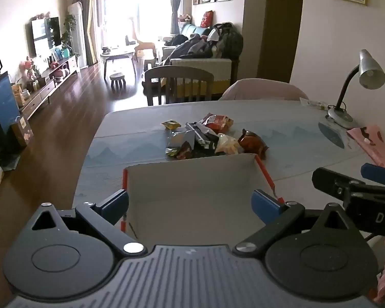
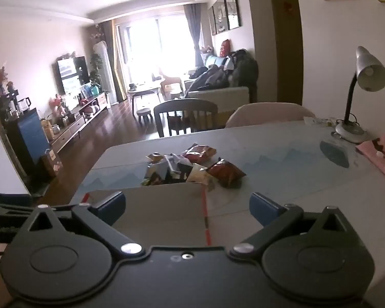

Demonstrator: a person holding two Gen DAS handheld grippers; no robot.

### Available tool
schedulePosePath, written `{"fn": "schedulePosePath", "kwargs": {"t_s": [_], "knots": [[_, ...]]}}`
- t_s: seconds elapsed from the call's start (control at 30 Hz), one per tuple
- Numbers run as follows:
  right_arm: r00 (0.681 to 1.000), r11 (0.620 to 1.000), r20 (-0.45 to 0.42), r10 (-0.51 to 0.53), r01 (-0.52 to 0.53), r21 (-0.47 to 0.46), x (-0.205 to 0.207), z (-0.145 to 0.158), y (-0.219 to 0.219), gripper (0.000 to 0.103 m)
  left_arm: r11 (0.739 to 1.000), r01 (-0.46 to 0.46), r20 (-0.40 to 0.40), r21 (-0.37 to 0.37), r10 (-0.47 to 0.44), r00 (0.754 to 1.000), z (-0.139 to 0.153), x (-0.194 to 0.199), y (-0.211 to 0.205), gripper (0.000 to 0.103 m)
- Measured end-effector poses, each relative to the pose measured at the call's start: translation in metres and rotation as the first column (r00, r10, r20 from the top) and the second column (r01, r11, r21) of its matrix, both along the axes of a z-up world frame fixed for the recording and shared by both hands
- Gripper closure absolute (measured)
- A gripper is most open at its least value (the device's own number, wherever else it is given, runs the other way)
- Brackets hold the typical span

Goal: Organize snacks

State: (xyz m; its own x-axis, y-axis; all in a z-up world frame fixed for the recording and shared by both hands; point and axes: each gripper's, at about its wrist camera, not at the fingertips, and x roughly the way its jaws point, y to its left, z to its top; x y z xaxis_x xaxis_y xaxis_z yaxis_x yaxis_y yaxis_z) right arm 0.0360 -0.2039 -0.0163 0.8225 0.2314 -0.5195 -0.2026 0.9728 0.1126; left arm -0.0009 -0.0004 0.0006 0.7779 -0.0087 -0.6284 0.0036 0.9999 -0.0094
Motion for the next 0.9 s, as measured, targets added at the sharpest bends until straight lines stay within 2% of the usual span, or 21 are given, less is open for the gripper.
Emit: {"fn": "schedulePosePath", "kwargs": {"t_s": [0.13,0.27,0.4,0.57,0.77,0.9], "knots": [[0.999,0.998,0.050,-0.001,0.004,-0.067,-0.007,-0.001,0.015,0.000,1.000,-0.025,-0.022,-0.016,0.025,0.999,-0.002,0.003,0.001,0.001],[1.000,1.000,0.003,0.010,-0.010,-0.006,-0.006,-0.002,0.011,0.000,0.999,-0.024,-0.021,-0.026,0.023,1.000,-0.007,0.007,0.003,0.001],[1.000,1.000,0.001,0.011,-0.011,0.004,-0.010,0.006,0.021,0.000,0.999,-0.030,-0.014,-0.020,0.030,0.999,-0.003,0.001,0.009,0.001],[1.000,1.000,0.011,0.001,-0.001,-0.003,-0.013,0.007,0.024,0.000,0.999,-0.038,-0.011,-0.023,0.038,0.999,0.001,-0.009,0.018,0.001],[1.000,0.999,0.017,0.006,-0.005,-0.032,-0.012,0.009,0.031,0.000,0.999,-0.055,-0.015,0.003,0.055,0.998,0.006,-0.006,0.019,0.001],[1.000,0.999,0.024,0.005,-0.004,-0.036,-0.015,0.012,0.028,0.000,0.998,-0.069,-0.027,-0.005,0.069,0.997,0.008,-0.004,0.022,0.001]]}}
